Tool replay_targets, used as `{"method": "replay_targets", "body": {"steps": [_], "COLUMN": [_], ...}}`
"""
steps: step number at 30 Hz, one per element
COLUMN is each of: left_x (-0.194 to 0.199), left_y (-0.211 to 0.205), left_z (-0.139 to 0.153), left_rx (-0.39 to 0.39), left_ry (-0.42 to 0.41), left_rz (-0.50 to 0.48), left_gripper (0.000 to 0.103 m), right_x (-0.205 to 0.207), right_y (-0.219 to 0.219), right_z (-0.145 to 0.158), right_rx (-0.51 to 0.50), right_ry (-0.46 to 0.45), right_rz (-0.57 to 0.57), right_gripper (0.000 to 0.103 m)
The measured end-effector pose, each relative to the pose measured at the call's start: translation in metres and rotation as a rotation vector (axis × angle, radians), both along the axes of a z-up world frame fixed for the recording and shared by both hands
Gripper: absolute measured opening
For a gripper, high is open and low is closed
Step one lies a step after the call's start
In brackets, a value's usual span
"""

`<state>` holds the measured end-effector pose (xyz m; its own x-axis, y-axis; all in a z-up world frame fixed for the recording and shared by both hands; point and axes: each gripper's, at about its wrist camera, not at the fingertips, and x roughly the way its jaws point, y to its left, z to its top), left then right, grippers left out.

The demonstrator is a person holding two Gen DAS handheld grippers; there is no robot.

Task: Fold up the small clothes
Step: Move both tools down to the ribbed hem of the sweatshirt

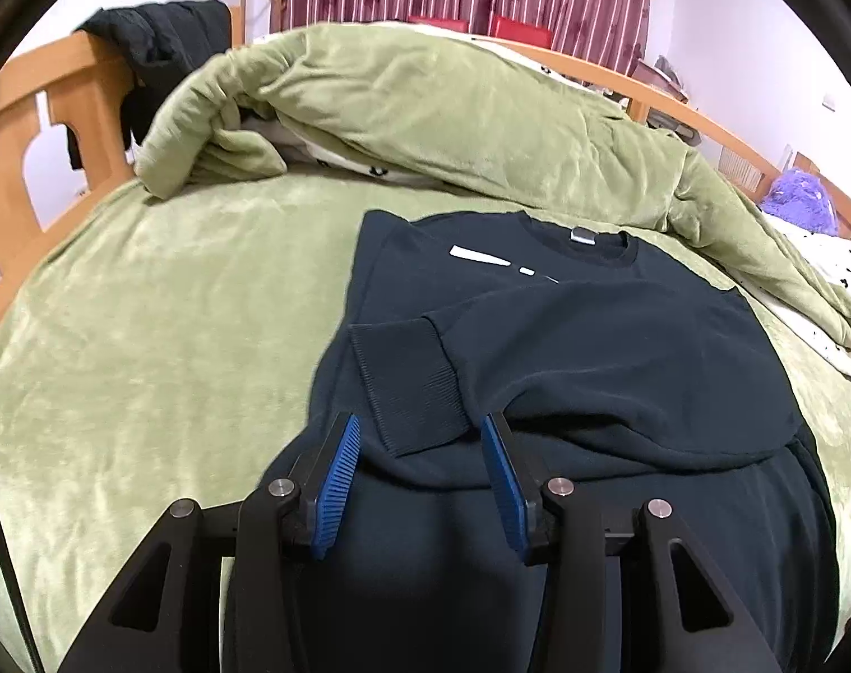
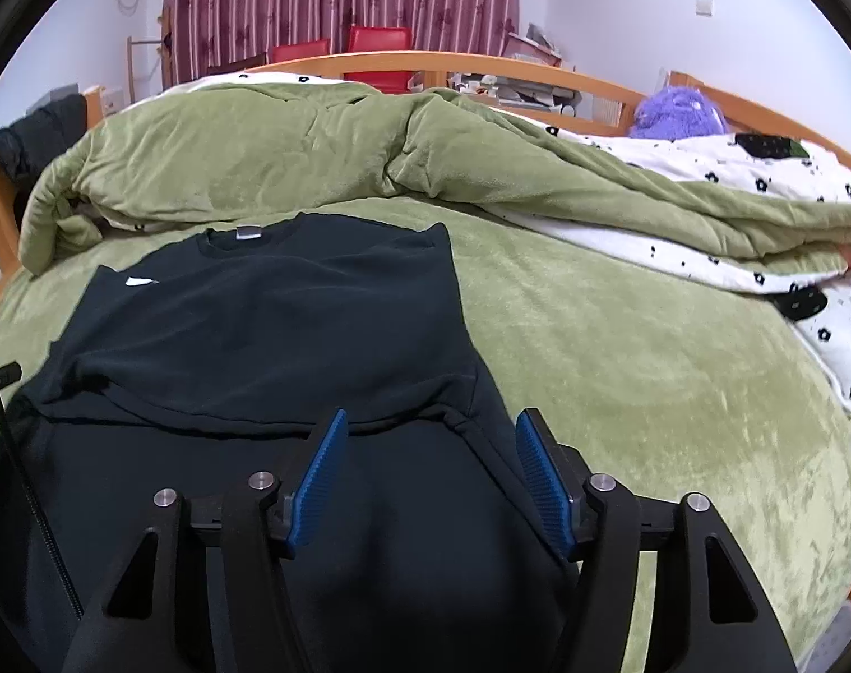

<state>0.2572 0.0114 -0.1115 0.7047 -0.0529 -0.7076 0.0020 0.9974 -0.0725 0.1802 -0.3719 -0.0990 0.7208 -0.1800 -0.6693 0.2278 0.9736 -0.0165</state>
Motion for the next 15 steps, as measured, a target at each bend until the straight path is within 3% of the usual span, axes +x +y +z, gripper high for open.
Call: {"method": "replay_targets", "body": {"steps": [15], "left_x": [-0.087], "left_y": [0.019], "left_z": [0.033], "left_rx": [0.007], "left_ry": [-0.042], "left_rz": [-0.032], "left_gripper": [0.044], "right_x": [-0.065], "right_y": [0.003], "right_z": [0.003], "right_rx": [0.063], "right_ry": [-0.023], "right_rz": [0.047], "right_gripper": [0.053]}}
